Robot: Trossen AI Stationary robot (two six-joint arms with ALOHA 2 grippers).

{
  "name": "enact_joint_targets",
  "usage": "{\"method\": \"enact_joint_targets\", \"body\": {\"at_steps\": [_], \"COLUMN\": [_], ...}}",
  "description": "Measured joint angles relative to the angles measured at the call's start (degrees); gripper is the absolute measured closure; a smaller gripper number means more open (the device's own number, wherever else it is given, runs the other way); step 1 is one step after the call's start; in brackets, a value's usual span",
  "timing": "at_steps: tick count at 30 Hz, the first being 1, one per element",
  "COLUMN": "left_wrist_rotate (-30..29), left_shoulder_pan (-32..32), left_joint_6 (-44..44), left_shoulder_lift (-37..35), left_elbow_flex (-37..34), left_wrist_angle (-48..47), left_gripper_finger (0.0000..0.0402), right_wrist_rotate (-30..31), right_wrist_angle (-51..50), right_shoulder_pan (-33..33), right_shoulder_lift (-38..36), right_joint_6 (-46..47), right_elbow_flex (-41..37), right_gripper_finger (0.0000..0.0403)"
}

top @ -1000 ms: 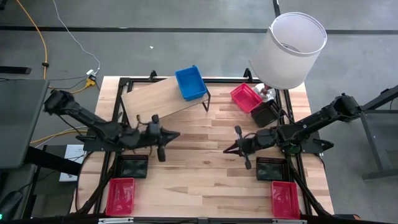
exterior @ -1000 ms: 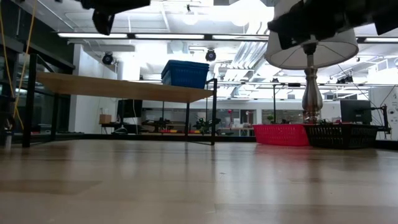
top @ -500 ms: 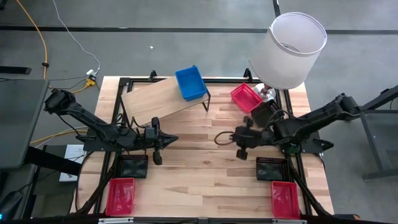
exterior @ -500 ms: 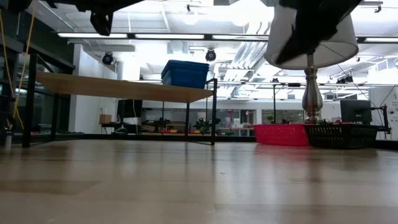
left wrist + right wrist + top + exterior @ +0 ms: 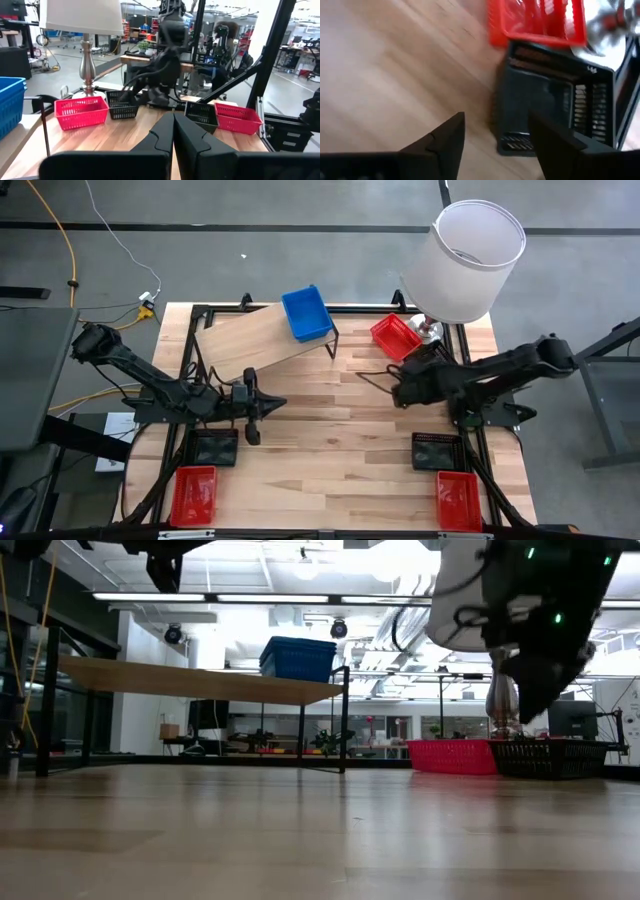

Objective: Stack baskets on shelf by color
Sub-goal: Put the top right black bin on the shelf

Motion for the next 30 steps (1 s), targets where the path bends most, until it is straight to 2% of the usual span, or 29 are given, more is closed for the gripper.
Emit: {"method": "enact_joint_targets", "body": {"at_steps": [11, 18, 25, 28, 30], "left_wrist_rotate": [2.9, 3.6, 4.4, 4.4, 4.0], "left_shoulder_pan": [0.0, 0.0, 0.0, 0.0, 0.0], "left_joint_6": [-0.4, -0.6, -0.4, -0.4, -1.1], "left_shoulder_lift": [0.0, 0.0, 0.0, 0.0, 0.0], "left_elbow_flex": [0.0, 0.0, 0.0, 0.0, 0.0], "left_wrist_angle": [0.0, 0.0, 0.0, 0.0, 0.0], "left_gripper_finger": [0.0401, 0.0401, 0.0401, 0.0401, 0.0401], "right_wrist_rotate": [-2.5, -3.0, -7.6, -7.8, -8.7], "right_wrist_angle": [11.2, 15.1, 23.1, 22.8, 22.5], "right_shoulder_pan": [-9.8, -14.3, -16.8, -16.8, -16.8], "right_shoulder_lift": [0.0, 0.0, 0.0, 0.0, 0.0], "right_joint_6": [-8.6, -8.6, -12.7, -12.9, -13.1], "right_elbow_flex": [-5.5, -7.7, -11.7, -11.9, -11.9], "right_gripper_finger": [0.0194, 0.0194, 0.0196, 0.022, 0.0262]}}
